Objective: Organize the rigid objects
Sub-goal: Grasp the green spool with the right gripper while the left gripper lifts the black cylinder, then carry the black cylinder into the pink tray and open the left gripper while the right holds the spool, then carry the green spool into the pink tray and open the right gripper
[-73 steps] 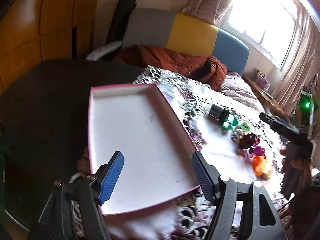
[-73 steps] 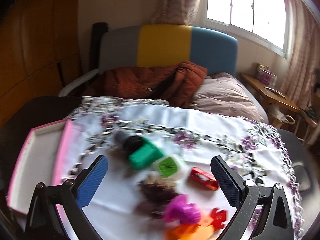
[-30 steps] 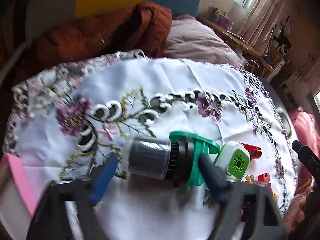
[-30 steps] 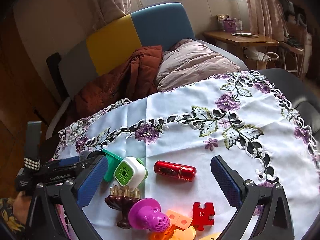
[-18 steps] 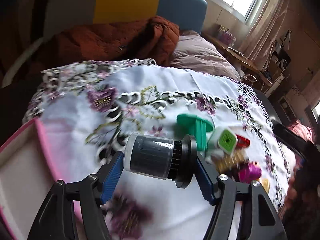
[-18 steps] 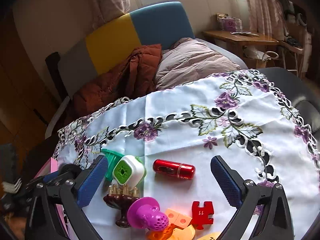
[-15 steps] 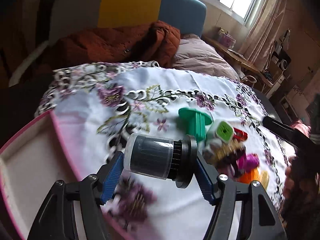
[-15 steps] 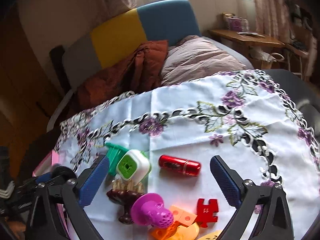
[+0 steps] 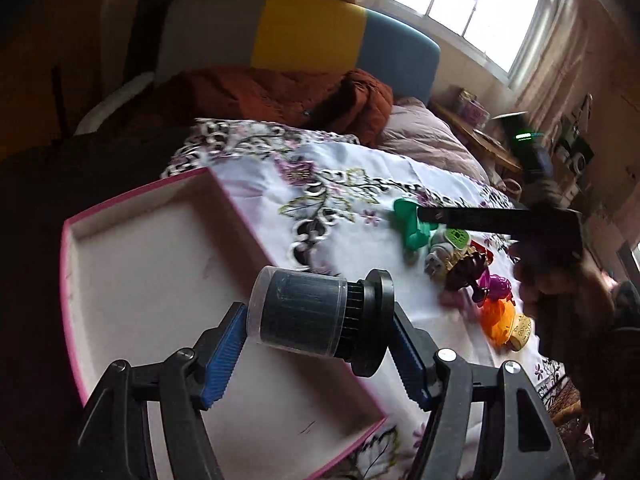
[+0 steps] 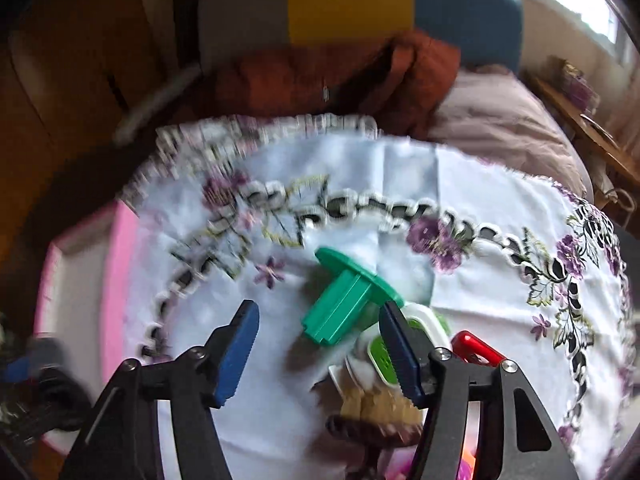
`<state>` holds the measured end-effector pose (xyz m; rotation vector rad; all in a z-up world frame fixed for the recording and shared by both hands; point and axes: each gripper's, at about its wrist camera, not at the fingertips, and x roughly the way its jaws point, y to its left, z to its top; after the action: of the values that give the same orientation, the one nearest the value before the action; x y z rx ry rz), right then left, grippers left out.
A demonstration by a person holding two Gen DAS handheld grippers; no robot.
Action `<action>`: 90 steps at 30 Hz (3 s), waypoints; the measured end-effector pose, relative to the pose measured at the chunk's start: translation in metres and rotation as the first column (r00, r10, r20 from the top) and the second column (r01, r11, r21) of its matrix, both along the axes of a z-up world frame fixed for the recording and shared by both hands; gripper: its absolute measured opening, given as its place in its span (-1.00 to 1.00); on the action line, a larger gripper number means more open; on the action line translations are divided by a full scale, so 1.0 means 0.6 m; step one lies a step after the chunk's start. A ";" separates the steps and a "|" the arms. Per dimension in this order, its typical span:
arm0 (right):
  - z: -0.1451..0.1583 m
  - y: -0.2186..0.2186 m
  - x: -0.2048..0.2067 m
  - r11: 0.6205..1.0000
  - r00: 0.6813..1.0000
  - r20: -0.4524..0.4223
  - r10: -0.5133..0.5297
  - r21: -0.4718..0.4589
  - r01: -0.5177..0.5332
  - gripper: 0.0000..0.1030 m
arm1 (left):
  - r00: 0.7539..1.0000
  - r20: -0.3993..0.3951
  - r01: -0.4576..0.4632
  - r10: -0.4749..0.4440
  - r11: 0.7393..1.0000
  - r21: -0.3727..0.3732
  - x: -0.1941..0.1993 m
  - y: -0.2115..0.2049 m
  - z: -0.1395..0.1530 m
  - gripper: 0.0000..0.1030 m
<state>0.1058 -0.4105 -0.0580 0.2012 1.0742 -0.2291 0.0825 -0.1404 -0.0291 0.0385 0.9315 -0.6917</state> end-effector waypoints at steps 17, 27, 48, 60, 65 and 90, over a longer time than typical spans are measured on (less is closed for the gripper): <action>-0.055 0.075 0.023 0.988 0.981 -0.120 0.151 0.012 -0.151 -0.40 | 0.988 -0.026 -0.156 0.155 0.988 -0.023 0.007 0.129 -0.016 0.35; -0.069 0.124 -0.059 0.979 0.976 -0.082 0.201 0.032 -0.199 -0.40 | 0.962 -0.027 -0.272 0.272 0.962 -0.008 0.088 0.177 -0.014 0.35; -0.070 0.129 -0.070 0.973 0.972 -0.041 0.231 0.001 -0.231 -0.40 | 0.939 -0.029 -0.335 0.341 0.933 0.130 0.210 0.149 -0.059 0.35; -0.073 0.131 -0.070 0.973 0.973 -0.046 0.227 -0.020 -0.228 -0.40 | 0.939 0.018 -0.340 0.344 0.915 0.218 0.228 0.133 -0.079 0.43; -0.074 0.136 -0.074 0.972 0.972 -0.039 0.230 -0.043 -0.232 -0.40 | 0.935 0.066 -0.354 0.348 0.912 0.209 0.186 0.146 -0.055 0.48; -0.077 0.161 -0.091 0.969 0.982 0.005 0.187 -0.164 -0.184 -0.40 | 0.945 0.148 -0.312 0.293 0.941 0.128 -0.067 0.174 0.007 0.48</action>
<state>0.0510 -0.3137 -0.1040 -0.0442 1.0418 -0.1453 0.0425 -0.0359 -0.0247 0.0702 0.8420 -0.3277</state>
